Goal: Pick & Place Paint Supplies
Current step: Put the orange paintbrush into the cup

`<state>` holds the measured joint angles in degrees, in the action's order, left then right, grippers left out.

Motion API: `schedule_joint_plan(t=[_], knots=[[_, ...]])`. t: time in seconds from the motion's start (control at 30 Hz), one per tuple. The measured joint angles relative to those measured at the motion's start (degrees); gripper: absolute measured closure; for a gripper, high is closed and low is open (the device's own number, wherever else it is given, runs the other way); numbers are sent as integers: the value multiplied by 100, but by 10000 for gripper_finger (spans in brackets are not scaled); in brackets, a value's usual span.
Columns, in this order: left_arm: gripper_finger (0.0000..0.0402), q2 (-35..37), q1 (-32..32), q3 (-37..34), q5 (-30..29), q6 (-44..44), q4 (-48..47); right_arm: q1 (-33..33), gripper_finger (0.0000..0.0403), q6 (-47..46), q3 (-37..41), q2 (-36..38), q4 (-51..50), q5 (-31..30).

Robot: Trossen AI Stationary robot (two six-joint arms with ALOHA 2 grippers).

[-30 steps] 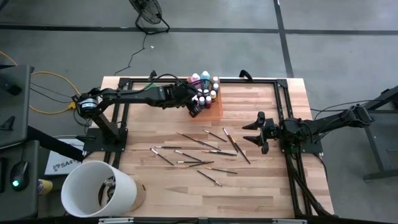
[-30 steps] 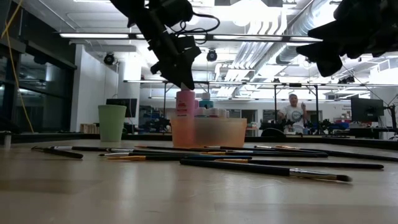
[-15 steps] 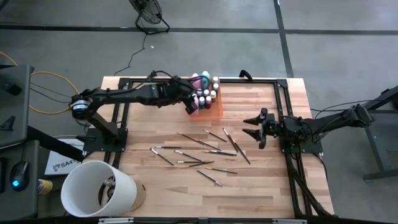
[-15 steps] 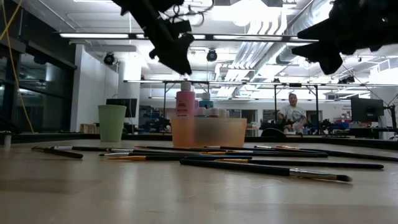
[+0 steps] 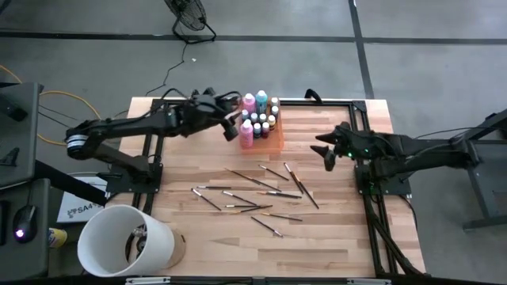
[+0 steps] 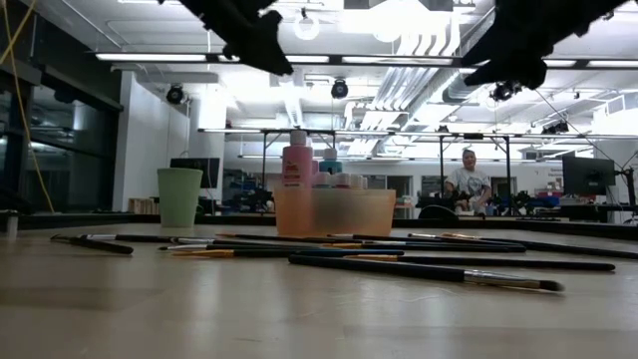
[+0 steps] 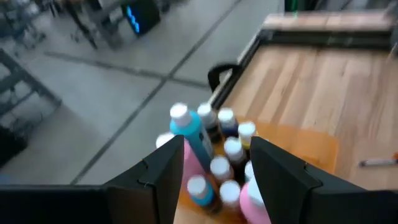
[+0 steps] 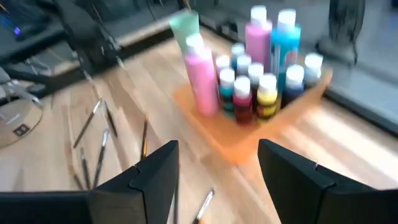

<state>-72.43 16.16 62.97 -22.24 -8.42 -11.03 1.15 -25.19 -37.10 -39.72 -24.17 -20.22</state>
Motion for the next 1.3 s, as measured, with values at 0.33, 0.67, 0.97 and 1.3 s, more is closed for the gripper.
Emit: schedule_joint_plan(t=[0.33,0.67,0.97,1.3], knots=[[222,1608,2,-1860,982,-12,1567,845,188,-289,-1289,-1584,-1208,1534],[222,2389,-2,-2700,1483,268,1562,986,188,-830,-1794,-2847,-2104,1941],[222,2556,-3,-3054,1973,282,1568,977,188,-1126,-1794,-3854,-2074,2039],[222,2551,-2,-3201,2042,312,1616,907,188,-1449,-1797,-4941,-2008,2150]])
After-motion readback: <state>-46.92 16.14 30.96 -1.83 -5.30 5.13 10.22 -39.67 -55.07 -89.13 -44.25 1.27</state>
